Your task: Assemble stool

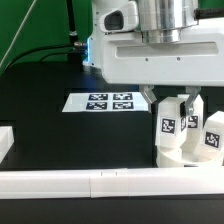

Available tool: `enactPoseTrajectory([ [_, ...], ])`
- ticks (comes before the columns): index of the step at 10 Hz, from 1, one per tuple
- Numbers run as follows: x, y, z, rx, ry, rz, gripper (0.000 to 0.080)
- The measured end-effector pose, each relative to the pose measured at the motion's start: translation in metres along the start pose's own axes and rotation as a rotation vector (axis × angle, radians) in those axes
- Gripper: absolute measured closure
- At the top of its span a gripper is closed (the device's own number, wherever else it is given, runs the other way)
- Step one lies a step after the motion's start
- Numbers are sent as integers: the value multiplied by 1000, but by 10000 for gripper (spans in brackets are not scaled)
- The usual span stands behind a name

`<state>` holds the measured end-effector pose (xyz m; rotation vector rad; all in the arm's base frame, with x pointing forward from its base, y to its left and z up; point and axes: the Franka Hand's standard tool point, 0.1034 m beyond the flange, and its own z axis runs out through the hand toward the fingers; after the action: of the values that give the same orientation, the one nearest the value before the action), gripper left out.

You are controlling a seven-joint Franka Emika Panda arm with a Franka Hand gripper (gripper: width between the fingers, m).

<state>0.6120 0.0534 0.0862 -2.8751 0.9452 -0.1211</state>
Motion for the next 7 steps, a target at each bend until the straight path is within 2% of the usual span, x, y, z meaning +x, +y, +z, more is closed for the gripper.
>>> enactPoseTrajectory([
  [3, 1, 0, 2, 14, -11, 392, 462],
  [4, 1, 0, 2, 26, -17, 499, 462],
  [5, 2, -1, 3, 50, -27, 674, 462],
  [6, 6, -1, 3, 99, -31, 874, 462],
  [7, 6, -2, 4, 133, -42, 985, 462],
])
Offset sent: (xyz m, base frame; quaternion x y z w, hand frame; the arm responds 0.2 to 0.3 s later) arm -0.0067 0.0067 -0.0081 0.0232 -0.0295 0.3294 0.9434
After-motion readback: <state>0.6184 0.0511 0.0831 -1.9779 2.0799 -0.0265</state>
